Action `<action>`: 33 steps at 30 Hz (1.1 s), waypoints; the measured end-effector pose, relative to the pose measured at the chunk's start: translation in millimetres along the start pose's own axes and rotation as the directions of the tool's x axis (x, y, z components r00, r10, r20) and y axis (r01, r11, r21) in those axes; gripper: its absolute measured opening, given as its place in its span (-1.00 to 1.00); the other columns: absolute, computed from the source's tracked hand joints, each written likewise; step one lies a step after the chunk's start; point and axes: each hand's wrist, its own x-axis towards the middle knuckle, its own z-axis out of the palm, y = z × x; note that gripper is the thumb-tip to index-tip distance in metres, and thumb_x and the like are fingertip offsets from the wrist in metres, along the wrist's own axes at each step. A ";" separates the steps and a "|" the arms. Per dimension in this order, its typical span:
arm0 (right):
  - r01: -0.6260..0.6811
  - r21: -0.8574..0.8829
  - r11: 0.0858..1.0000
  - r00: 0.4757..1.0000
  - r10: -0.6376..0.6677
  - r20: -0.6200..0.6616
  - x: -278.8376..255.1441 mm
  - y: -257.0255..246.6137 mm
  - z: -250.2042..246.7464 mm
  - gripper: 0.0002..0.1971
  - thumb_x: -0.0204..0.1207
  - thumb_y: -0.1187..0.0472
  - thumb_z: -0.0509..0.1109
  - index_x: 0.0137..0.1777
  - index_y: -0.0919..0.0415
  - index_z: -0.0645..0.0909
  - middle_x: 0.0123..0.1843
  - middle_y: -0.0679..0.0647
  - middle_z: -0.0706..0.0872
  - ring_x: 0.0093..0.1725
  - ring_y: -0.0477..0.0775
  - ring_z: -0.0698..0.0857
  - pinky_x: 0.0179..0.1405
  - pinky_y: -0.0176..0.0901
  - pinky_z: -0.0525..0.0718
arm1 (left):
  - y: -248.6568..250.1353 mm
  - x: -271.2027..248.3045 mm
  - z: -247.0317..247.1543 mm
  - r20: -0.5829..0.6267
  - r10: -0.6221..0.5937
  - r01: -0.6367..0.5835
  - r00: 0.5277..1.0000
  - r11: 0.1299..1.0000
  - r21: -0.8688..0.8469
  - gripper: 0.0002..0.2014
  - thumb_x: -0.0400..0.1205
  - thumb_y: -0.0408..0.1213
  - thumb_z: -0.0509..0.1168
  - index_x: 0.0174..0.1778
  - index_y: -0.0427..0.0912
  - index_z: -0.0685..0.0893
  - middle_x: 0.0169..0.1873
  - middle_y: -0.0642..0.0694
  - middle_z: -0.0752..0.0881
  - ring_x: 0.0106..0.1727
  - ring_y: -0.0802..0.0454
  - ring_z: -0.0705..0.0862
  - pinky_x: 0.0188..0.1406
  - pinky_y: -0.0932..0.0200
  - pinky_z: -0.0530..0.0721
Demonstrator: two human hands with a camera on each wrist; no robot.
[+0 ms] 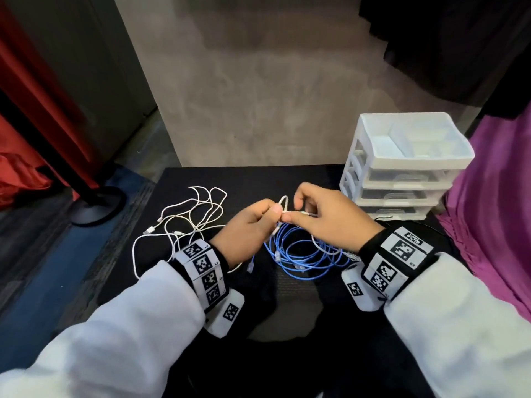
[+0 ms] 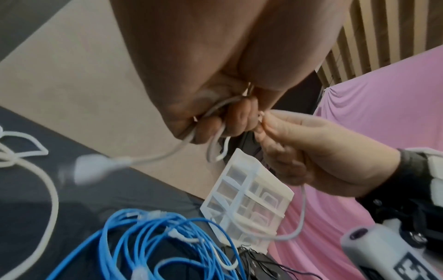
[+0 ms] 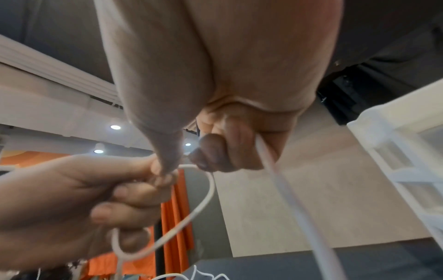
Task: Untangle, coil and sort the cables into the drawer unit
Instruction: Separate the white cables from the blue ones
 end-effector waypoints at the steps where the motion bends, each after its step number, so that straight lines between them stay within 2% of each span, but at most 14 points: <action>1: -0.007 0.010 1.000 1.000 0.007 0.013 -0.3 3.9 -0.8 -0.64 0.57 -0.24 0.50 -0.12 0.00 0.52 -0.39 -0.07 0.61 -0.41 -0.12 0.51 -0.32 -0.07 0.55 | 2.2 1.2 -4.9 -0.008 0.018 -0.018 1.000 0.999 0.033 -0.63 0.75 0.07 0.19 -0.15 -0.17 0.61 -0.45 0.02 0.46 -0.39 0.05 0.38 -0.35 0.13 0.42; 4: -0.029 -0.104 0.994 0.999 0.031 0.015 -1.7 31.6 2.7 -0.69 0.71 -0.04 0.43 -0.19 0.06 0.47 -0.39 -0.15 0.62 -0.36 -0.12 0.55 -0.28 0.03 0.53 | 16.1 6.7 -28.8 -0.177 0.037 -0.041 0.983 0.999 -0.019 -0.68 0.86 -0.21 0.14 -0.22 -0.17 0.58 -0.54 0.11 0.38 -0.53 0.20 0.31 -0.51 0.29 0.31; 5: -0.048 -0.157 0.986 0.999 0.048 0.000 -3.5 45.5 5.1 -0.69 0.73 -0.01 0.39 -0.20 0.06 0.44 -0.37 -0.11 0.59 -0.30 -0.07 0.56 -0.27 0.05 0.49 | 20.9 8.8 -42.2 -0.250 0.033 -0.053 0.968 0.996 -0.076 -0.67 0.86 -0.23 0.12 -0.24 -0.14 0.56 -0.55 0.12 0.35 -0.54 0.21 0.29 -0.52 0.29 0.29; 7: -0.101 -0.198 0.975 0.995 0.099 -0.021 -9.1 71.6 8.2 -0.67 0.74 0.02 0.37 -0.24 -0.02 0.38 -0.30 -0.07 0.53 -0.20 0.12 0.54 -0.18 0.01 0.40 | 28.6 10.5 -73.0 -0.343 0.041 -0.103 0.939 0.981 -0.164 -0.67 0.85 -0.15 0.13 -0.24 -0.09 0.55 -0.53 0.10 0.35 -0.54 0.18 0.29 -0.52 0.30 0.31; 10: -0.171 -0.075 0.982 0.984 0.167 -0.060 -15.3 90.6 13.6 -0.68 0.75 0.01 0.36 -0.23 0.00 0.41 -0.28 0.06 0.59 -0.20 0.13 0.60 -0.14 0.10 0.51 | 24.5 6.4 -99.0 -0.398 0.045 -0.122 0.916 0.978 -0.171 -0.69 0.79 0.00 0.14 -0.21 -0.04 0.55 -0.54 0.12 0.39 -0.54 0.17 0.31 -0.52 0.29 0.35; 12: -0.217 -0.015 0.976 0.971 0.215 -0.107 -15.5 87.4 15.0 -0.68 0.76 -0.01 0.35 -0.21 0.07 0.45 -0.32 0.11 0.65 -0.22 0.16 0.66 -0.06 0.18 0.65 | 14.6 2.9 -96.2 -0.423 0.021 -0.095 0.906 0.983 -0.154 -0.69 0.81 0.00 0.13 -0.20 -0.05 0.56 -0.56 0.14 0.41 -0.55 0.18 0.33 -0.49 0.25 0.35; 14: -0.221 0.068 0.973 0.954 0.231 -0.192 -13.7 77.6 12.4 -0.71 0.75 -0.04 0.34 -0.18 0.05 0.52 -0.34 0.07 0.72 -0.22 0.13 0.74 0.02 0.19 0.72 | 5.0 1.7 -84.1 -0.443 -0.027 -0.052 0.896 0.985 -0.166 -0.68 0.86 -0.07 0.10 -0.18 -0.08 0.55 -0.59 0.15 0.41 -0.57 0.21 0.34 -0.47 0.24 0.35; 18: -0.119 0.205 0.972 0.918 0.186 -0.349 -7.0 43.5 -2.6 -0.72 0.76 -0.06 0.33 -0.17 0.03 0.59 -0.32 -0.02 0.75 -0.26 0.09 0.75 -0.02 0.23 0.75 | -3.3 0.4 -54.3 -0.431 -0.098 -0.001 0.897 0.975 -0.223 -0.68 0.88 -0.13 0.06 -0.15 -0.12 0.53 -0.57 0.17 0.42 -0.56 0.21 0.37 -0.48 0.29 0.42; 21: -0.010 0.302 0.953 0.907 0.135 -0.398 -5.9 13.9 -11.9 -0.72 0.76 -0.06 0.33 -0.13 0.06 0.60 -0.30 0.03 0.74 -0.32 0.11 0.71 -0.08 0.27 0.74 | -9.4 2.7 -36.2 -0.410 -0.116 -0.002 0.905 0.962 -0.275 -0.69 0.88 -0.12 0.08 -0.13 -0.13 0.56 -0.53 0.12 0.44 -0.52 0.15 0.42 -0.39 0.20 0.47; 24: 0.111 0.443 0.890 0.904 0.095 -0.417 -6.9 -10.7 -20.2 -0.77 0.81 0.12 0.33 -0.07 0.21 0.60 -0.31 0.07 0.70 -0.39 0.05 0.62 -0.25 0.02 0.64 | -9.9 4.3 -18.8 -0.389 -0.084 -0.027 0.917 0.962 -0.271 -0.69 0.88 -0.11 0.07 -0.11 -0.12 0.58 -0.46 0.11 0.51 -0.48 0.13 0.46 -0.30 0.08 0.45; 26: 0.144 0.506 0.851 0.921 0.072 -0.382 -5.8 -20.8 -24.9 -0.77 0.83 0.20 0.31 -0.01 0.36 0.59 -0.30 0.07 0.71 -0.41 0.07 0.63 -0.28 -0.10 0.64 | -7.4 5.2 -8.4 -0.394 -0.061 -0.034 0.917 0.973 -0.229 -0.69 0.87 -0.10 0.07 -0.07 -0.11 0.63 -0.36 0.11 0.63 -0.47 0.16 0.48 -0.30 0.04 0.46; 28: 0.124 0.532 0.837 0.948 0.058 -0.313 -3.0 -24.1 -24.1 -0.75 0.82 0.22 0.32 0.01 0.43 0.58 -0.31 0.08 0.72 -0.44 0.11 0.64 -0.29 -0.06 0.63 | -3.5 5.2 0.5 -0.373 -0.079 -0.007 0.924 0.975 -0.224 -0.65 0.87 -0.04 0.07 0.01 -0.13 0.68 -0.27 0.12 0.72 -0.47 0.15 0.52 -0.27 0.04 0.52; 31: 0.065 0.536 0.841 0.980 0.049 -0.195 -2.0 -22.3 -14.0 -0.77 0.81 0.22 0.33 0.00 0.40 0.58 -0.30 0.14 0.73 -0.42 0.18 0.68 -0.24 0.05 0.66 | 1.3 3.5 9.6 -0.264 -0.191 0.073 0.945 0.913 -0.402 -0.57 0.86 0.05 0.05 0.13 -0.20 0.68 -0.22 -0.01 0.80 -0.46 0.10 0.55 -0.36 0.16 0.58; 33: 0.013 0.541 0.841 0.994 0.050 -0.100 -3.9 -18.5 -2.0 -0.81 0.80 0.23 0.35 -0.02 0.34 0.58 -0.30 0.13 0.74 -0.39 0.21 0.70 -0.25 0.09 0.69 | 2.8 0.0 9.8 -0.208 -0.226 0.095 0.952 0.860 -0.502 -0.63 0.87 -0.03 0.07 0.16 -0.23 0.65 -0.25 -0.06 0.79 -0.47 0.13 0.56 -0.40 0.23 0.56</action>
